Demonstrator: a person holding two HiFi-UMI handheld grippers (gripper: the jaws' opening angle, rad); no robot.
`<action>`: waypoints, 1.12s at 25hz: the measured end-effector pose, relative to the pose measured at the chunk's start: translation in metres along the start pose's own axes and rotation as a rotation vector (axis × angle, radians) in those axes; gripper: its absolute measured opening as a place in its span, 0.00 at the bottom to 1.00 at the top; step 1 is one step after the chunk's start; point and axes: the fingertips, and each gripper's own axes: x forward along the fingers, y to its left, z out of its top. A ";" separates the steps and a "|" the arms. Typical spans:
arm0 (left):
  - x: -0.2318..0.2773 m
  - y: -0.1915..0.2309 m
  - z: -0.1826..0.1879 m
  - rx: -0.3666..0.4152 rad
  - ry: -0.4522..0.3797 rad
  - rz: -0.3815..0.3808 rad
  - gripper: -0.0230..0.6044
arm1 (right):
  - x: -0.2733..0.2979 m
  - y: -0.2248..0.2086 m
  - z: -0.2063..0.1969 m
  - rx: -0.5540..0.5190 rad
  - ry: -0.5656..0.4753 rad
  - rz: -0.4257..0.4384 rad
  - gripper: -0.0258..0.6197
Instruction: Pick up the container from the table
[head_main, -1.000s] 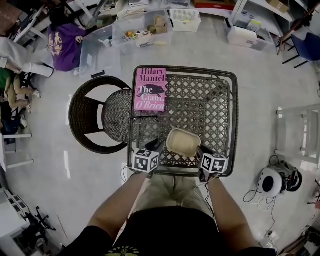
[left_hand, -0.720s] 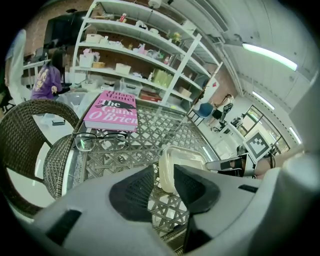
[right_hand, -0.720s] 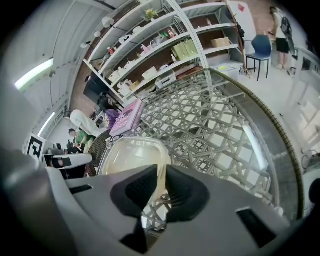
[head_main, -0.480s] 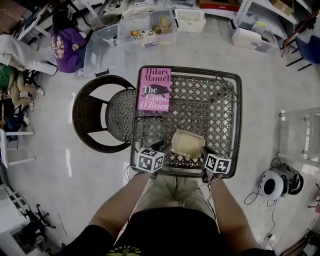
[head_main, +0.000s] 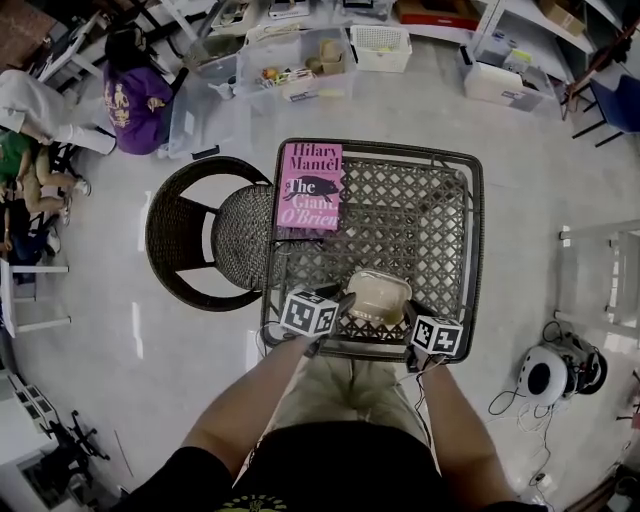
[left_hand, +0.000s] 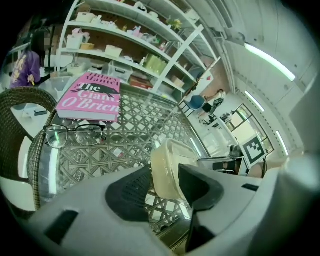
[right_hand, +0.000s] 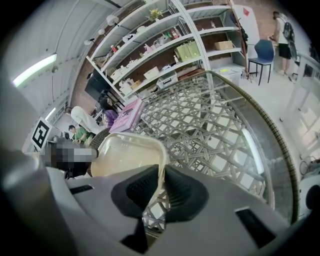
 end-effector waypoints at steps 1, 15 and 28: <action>0.001 -0.001 -0.001 0.009 0.012 0.000 0.29 | 0.000 0.000 0.000 -0.003 0.000 0.003 0.10; -0.009 -0.013 -0.004 0.063 -0.031 0.061 0.09 | -0.020 0.011 0.013 0.002 -0.023 0.040 0.08; -0.071 -0.045 0.021 0.190 -0.180 0.093 0.09 | -0.076 0.058 0.050 -0.125 -0.110 0.127 0.08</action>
